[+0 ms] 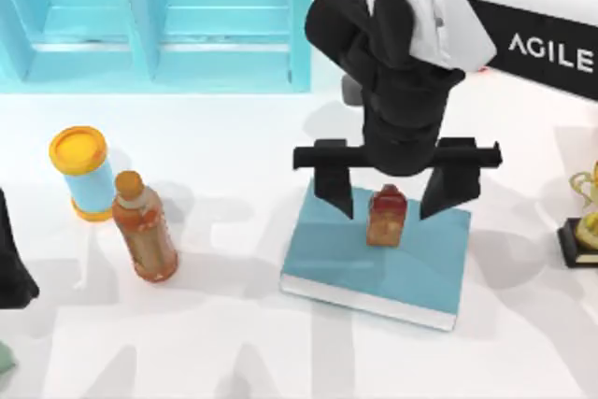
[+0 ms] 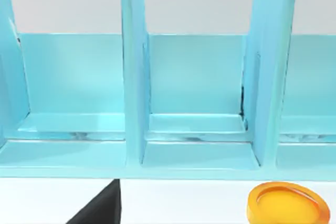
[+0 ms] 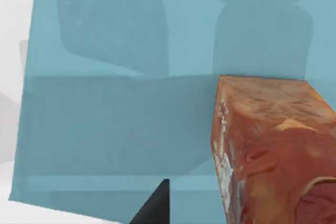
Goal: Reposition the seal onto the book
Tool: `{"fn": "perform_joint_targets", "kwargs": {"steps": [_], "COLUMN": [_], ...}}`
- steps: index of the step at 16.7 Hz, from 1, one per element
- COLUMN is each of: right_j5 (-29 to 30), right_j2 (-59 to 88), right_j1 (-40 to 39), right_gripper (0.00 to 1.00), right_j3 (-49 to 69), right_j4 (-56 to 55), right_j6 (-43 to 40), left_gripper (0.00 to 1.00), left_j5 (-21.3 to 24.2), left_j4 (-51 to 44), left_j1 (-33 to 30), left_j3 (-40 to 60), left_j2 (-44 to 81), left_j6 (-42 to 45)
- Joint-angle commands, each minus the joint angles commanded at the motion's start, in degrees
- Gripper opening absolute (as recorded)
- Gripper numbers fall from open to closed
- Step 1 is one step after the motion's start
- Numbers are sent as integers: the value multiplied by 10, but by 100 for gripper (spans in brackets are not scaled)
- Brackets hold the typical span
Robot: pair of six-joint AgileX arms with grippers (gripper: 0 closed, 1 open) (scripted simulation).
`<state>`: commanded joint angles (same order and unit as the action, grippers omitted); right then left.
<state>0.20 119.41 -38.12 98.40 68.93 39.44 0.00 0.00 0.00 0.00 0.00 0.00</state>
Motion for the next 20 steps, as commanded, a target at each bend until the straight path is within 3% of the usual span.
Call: {"fn": "perform_joint_targets", "kwargs": {"steps": [20], "right_j5": [0], "right_j2": [-5], "right_j1": [1], "right_gripper": [100], "right_j3": [60], "right_j4": [65], "right_j6": [-1], "left_gripper": [100], "left_j5": [0], "left_j4": [0], "left_j1": [0], "left_j3": [0], "left_j2": [0], "left_j6": [0]}}
